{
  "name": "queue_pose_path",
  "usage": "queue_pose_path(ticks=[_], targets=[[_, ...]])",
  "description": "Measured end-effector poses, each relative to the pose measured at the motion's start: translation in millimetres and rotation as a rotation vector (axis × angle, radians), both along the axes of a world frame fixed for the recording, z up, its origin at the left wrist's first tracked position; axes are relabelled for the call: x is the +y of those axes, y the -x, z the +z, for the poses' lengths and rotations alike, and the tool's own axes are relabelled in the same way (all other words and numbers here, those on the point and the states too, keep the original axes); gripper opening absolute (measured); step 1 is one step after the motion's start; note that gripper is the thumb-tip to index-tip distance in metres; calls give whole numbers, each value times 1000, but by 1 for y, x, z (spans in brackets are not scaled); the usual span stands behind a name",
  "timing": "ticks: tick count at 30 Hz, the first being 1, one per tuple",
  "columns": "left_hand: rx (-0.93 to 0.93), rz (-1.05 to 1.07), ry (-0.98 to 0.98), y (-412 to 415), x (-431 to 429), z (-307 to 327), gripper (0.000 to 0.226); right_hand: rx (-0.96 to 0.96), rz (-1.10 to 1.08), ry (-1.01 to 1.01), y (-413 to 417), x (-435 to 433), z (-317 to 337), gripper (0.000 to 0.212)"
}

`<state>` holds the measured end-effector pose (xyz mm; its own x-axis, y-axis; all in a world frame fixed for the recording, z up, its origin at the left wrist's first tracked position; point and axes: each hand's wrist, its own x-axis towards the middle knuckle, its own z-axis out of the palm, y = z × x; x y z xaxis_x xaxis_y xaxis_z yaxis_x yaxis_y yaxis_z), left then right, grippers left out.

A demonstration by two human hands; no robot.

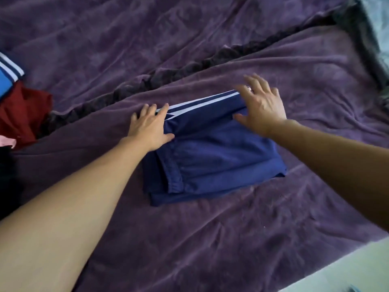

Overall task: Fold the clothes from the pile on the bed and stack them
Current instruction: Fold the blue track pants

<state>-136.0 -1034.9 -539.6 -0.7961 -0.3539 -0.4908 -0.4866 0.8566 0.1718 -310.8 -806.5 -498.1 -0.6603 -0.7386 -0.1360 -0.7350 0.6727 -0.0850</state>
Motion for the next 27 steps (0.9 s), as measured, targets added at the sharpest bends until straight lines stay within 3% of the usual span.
queue_pose_path(ticks=[3, 5, 6, 9, 11, 16, 19, 27], targets=[[-26, -6, 23, 9, 8, 8, 86, -171, 30, -307, 25, -25, -1, 115], [-35, -23, 41, 9, 13, 15, 61, -203, 58, -464, 24, -26, -3, 112], [-38, -37, 39, 8, 16, 19, 47, -193, 58, -491, 20, -23, -4, 100], [-6, -94, 72, -3, 25, 32, 27, -107, 91, -429, 3, -5, 2, 54], [49, -110, 102, -8, 29, 44, 23, -56, 119, -359, -9, 18, 14, 42], [158, -217, 184, 10, 51, 85, 18, -42, 193, -89, -25, 90, 53, 43], [203, -271, 245, 49, 75, 117, 20, -88, 75, -11, -11, 127, 76, 25], [342, -344, 392, 221, 160, 180, 31, -28, -108, 152, 120, 217, 115, 32]])
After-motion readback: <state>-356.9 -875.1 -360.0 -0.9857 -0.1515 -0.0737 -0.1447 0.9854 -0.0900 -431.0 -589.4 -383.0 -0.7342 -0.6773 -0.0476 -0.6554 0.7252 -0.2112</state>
